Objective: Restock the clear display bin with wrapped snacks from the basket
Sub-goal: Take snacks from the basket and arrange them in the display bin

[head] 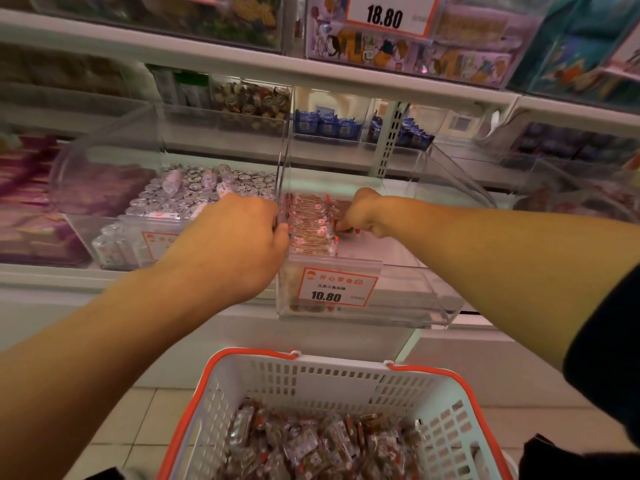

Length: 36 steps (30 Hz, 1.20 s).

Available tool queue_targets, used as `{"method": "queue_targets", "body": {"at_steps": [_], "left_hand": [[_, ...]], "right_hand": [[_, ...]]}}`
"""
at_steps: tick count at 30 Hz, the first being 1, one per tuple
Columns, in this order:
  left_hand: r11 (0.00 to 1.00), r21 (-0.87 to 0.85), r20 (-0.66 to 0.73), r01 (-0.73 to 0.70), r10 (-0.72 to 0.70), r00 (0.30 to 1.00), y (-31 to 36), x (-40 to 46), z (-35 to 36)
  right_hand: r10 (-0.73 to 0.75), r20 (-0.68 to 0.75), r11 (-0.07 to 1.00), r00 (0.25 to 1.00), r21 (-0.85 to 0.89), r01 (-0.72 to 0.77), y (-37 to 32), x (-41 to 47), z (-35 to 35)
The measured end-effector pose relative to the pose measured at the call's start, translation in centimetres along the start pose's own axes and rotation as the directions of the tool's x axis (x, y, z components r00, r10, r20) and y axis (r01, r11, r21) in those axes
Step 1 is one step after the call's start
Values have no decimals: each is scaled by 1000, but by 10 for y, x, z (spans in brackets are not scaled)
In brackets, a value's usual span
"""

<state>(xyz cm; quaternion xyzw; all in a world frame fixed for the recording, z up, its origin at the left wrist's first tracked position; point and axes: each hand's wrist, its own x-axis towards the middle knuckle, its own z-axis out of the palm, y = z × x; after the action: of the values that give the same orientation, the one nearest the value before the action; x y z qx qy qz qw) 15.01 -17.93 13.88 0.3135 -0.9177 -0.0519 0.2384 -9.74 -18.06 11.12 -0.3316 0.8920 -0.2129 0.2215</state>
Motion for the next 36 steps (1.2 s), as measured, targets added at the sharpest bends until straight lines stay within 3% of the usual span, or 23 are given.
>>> {"method": "queue_targets", "body": {"at_steps": [10,13,15,17,18,19,20,21,22,23,24,25,26,27,28,29,31,32,34,35,36], "left_hand": [[999,0,-40,45,-45,998,6,-6,0],[998,-11,-98,67,-68,993,10,-7,-4],[998,-66,-216,8,-22,976,13,-7,-8],[984,-76,-345,-161,126,930,18,-12,-12],[965,-54,-357,-256,220,908,20,-16,-13],[935,-38,-332,-352,320,887,22,-21,-10],[903,-32,-272,-428,404,873,22,-26,-3],[879,-31,-180,-475,463,868,23,-33,10],[881,-33,-47,-473,471,881,23,-35,25],[910,-48,152,-412,414,897,24,-47,45],[940,-35,361,-339,328,873,25,-57,64],[962,-1,543,-273,229,808,23,-69,86],[981,35,697,-188,111,709,23,-92,110],[993,73,801,-94,-2,599,21,-117,131],[993,122,866,-4,-104,488,19,-144,152],[983,176,906,57,-184,381,17,-170,172],[963,241,946,117,-260,192,17,-216,205],[949,266,946,167,-290,142,18,-233,217],[894,309,925,324,-361,114,21,-257,236],[870,321,917,374,-385,109,23,-265,245],[856,319,919,407,-385,88,25,-272,253]], "right_hand": [[-103,-71,965,992,-251,82,6,-7,-26],[-200,-87,931,976,-326,162,1,-24,-34],[-339,-142,898,930,-342,276,-2,-44,-41],[-530,-302,841,792,-306,446,0,-73,-43],[-613,-438,788,657,-279,549,5,-94,-40],[-656,-586,711,476,-268,650,14,-115,-34],[-650,-701,628,294,-277,727,28,-134,-22],[-601,-778,581,187,-264,770,47,-154,-3],[-549,-819,582,167,-230,780,65,-166,19],[-516,-810,636,279,-144,759,89,-175,52],[-501,-729,713,466,-43,700,111,-180,83],[-476,-532,809,700,48,586,132,-182,113],[-399,-239,893,885,118,434,157,-188,146],[-289,41,949,956,140,281,183,-191,175],[-167,236,982,957,125,141,210,-198,199],[-3,341,992,940,123,-41,235,-204,217],[287,453,915,844,131,-381,274,-220,244],[370,568,786,735,230,-573,285,-225,249],[417,669,640,615,264,-722,300,-225,265],[451,694,627,562,202,-752,303,-221,270],[490,664,635,565,172,-753,301,-218,274]]}}
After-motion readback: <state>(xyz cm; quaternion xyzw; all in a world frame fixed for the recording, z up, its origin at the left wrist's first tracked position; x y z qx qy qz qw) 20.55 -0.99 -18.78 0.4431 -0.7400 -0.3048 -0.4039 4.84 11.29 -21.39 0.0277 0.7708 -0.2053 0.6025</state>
